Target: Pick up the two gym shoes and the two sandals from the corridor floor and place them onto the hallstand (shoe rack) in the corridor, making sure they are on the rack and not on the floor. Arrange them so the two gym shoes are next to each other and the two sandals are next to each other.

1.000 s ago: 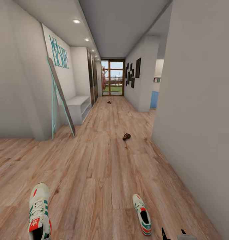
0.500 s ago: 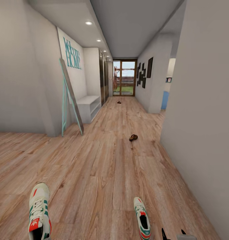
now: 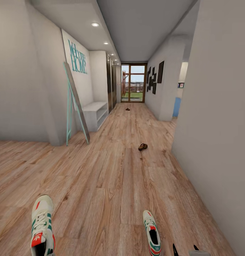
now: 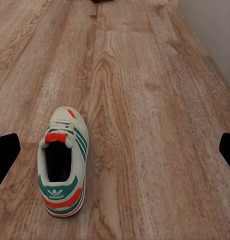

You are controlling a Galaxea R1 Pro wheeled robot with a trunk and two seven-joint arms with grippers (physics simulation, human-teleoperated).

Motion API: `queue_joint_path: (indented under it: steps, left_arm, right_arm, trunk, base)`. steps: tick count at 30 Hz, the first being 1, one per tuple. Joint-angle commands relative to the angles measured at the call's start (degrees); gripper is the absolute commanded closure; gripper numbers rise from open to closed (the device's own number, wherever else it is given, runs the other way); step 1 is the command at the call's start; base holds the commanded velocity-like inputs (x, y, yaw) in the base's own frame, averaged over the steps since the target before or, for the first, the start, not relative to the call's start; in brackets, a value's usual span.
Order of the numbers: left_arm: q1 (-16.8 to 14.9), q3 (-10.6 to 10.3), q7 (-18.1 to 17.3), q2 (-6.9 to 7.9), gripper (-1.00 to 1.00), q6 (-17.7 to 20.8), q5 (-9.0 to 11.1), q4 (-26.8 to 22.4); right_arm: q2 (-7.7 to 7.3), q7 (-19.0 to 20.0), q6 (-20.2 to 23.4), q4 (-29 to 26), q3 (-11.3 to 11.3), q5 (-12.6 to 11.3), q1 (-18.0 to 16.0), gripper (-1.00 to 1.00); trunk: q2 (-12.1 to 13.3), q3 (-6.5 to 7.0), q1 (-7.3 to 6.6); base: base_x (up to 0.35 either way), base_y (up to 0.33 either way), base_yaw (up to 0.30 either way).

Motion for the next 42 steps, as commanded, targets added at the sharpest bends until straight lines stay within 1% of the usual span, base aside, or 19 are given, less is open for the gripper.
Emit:
queue_joint_path:
  steps: [1, 8, 9, 10, 13, 15, 17, 19, 20, 21, 22, 23, 24, 26, 28, 31, 35, 38, 42]
  left_arm:
    - [0.0, -0.1, 0.1, 0.01, 1.00, -0.2, 0.1, 0.0]
    - [0.0, -0.2, -0.3, 0.01, 1.00, -0.2, -0.3, 0.0]
    - [0.0, -0.2, -0.3, 0.01, 1.00, -0.2, -0.3, -0.2]
    - [-0.1, -0.4, -0.4, 0.04, 1.00, -0.1, -0.5, -0.8]
    - [-0.5, -0.5, -0.4, 0.13, 1.00, 0.5, -0.5, -0.9]
    - [-0.9, -0.5, -0.5, 0.08, 1.00, 1.9, -0.6, -1.3]
    - [-2.1, -0.5, -0.5, 0.01, 1.00, 3.9, -0.9, -2.8]
    - [-3.8, -0.5, -0.8, -0.01, 1.00, 6.7, -1.2, -5.0]
    - [-4.9, -0.6, -1.4, -0.04, 1.00, 9.1, -1.5, -6.6]
    - [-5.4, -0.6, -1.9, -0.05, 1.00, 10.4, -1.6, -7.4]
    - [-6.5, -0.8, -3.1, -0.03, 1.00, 13.3, -1.9, -8.9]
    - [-7.1, -1.0, -3.8, -0.04, 1.00, 14.8, -1.9, -9.8]
    - [-8.3, -1.3, -5.5, -0.08, 1.00, 17.8, -2.0, -11.6]
    - [-10.2, -1.8, -8.0, -0.12, 1.00, 22.3, -2.2, -14.6]
    - [-11.5, -2.4, -10.0, -0.10, 1.00, 26.4, -2.2, -18.0]
    - [-12.4, -2.8, -11.4, -0.09, 1.00, 30.5, -2.2, -22.3]
    - [-12.8, -3.2, -12.1, -0.18, 1.00, 32.7, -2.3, -26.8]
    - [-12.8, -4.7, -12.2, -0.33, 1.00, 33.6, -2.3, -29.8]
    - [-12.6, -7.6, -11.8, -0.42, 1.00, 34.0, -2.3, -32.2]
  right_arm:
    - [0.02, 0.0, -0.2, 0.0, -0.2, 0.2, 0.0, -1.00]
    - [0.16, 0.0, -0.2, 0.0, -0.1, 0.2, 0.0, -1.00]
    - [0.30, 0.0, -0.2, 0.0, -0.1, 0.1, 0.0, -1.00]
    - [1.02, 0.0, -0.1, -0.2, -0.1, 0.1, 0.0, -1.00]
    - [1.47, -0.1, 1.3, -0.7, 0.5, 0.1, 0.0, -1.00]
    - [1.88, -0.2, 4.7, -1.9, 1.2, 0.1, -0.2, -1.00]
    - [2.32, -0.3, 10.2, -4.0, 1.6, 0.0, -0.8, -1.00]
    - [2.84, -0.3, 17.5, -7.4, 1.9, 0.0, -2.3, -1.00]
    - [3.32, -0.3, 22.9, -10.0, 2.0, 0.0, -3.6, -1.00]
    - [3.59, -0.3, 25.7, -11.3, 2.1, 0.0, -4.3, -1.00]
    - [4.14, -0.4, 31.2, -13.5, 2.2, 0.0, -5.9, -1.00]
    - [4.41, -0.4, 33.8, -14.5, 2.2, 0.0, -6.7, -1.00]
    - [4.84, -0.5, 38.6, -15.8, 2.2, 0.0, -8.4, -1.00]
    - [5.31, -0.5, 44.4, -16.9, 2.3, 0.0, -11.2, -1.00]
    - [5.56, -0.5, 48.0, -17.4, 2.3, 0.0, -13.7, -1.00]
    - [5.71, -0.5, 50.2, -17.6, 2.3, -0.1, -15.5, -1.00]
    - [5.78, -0.3, 51.1, -17.2, 2.4, -0.1, -16.4, -1.00]
    - [5.81, -0.1, 51.1, -16.7, 2.4, -0.1, -16.6, -1.00]
    - [5.82, 0.0, 50.6, -16.2, 2.4, 0.0, -16.8, -1.00]
  trunk:
    - [0.0, -0.06, -0.01]
    - [0.0, -0.06, -0.01]
    - [0.0, -0.06, -0.01]
    - [0.0, -0.06, -0.01]
    - [0.0, -0.06, -0.01]
    - [0.0, -0.06, -0.01]
    - [0.0, -0.06, -0.01]
    - [0.0, -0.06, -0.01]
    - [0.0, -0.06, -0.01]
    - [0.0, -0.06, -0.01]
    - [0.0, -0.06, -0.01]
    - [0.0, -0.06, -0.01]
    - [0.0, -0.06, -0.01]
    - [0.0, -0.06, -0.01]
    - [0.0, -0.06, -0.01]
    - [0.0, -0.06, -0.01]
    - [0.0, -0.06, -0.01]
    - [0.0, -0.06, -0.01]
    - [0.0, -0.06, -0.01]
  base:
    - [0.000, 0.000, 0.000]
    - [0.000, 0.000, 0.000]
    - [0.000, 0.000, 0.000]
    - [0.000, 0.000, 0.000]
    - [0.000, 0.000, 0.000]
    - [0.000, 0.000, 0.000]
    - [0.000, 0.000, 0.000]
    - [0.000, 0.000, 0.000]
    - [0.000, 0.000, 0.000]
    - [0.000, 0.000, 0.000]
    - [0.000, 0.000, 0.000]
    - [0.000, 0.000, 0.000]
    - [0.000, 0.000, 0.000]
    - [0.000, 0.000, 0.000]
    - [0.000, 0.000, 0.000]
    - [0.000, 0.000, 0.000]
    - [0.000, 0.000, 0.000]
    - [0.000, 0.000, 0.000]
    - [0.055, 0.000, 0.000]
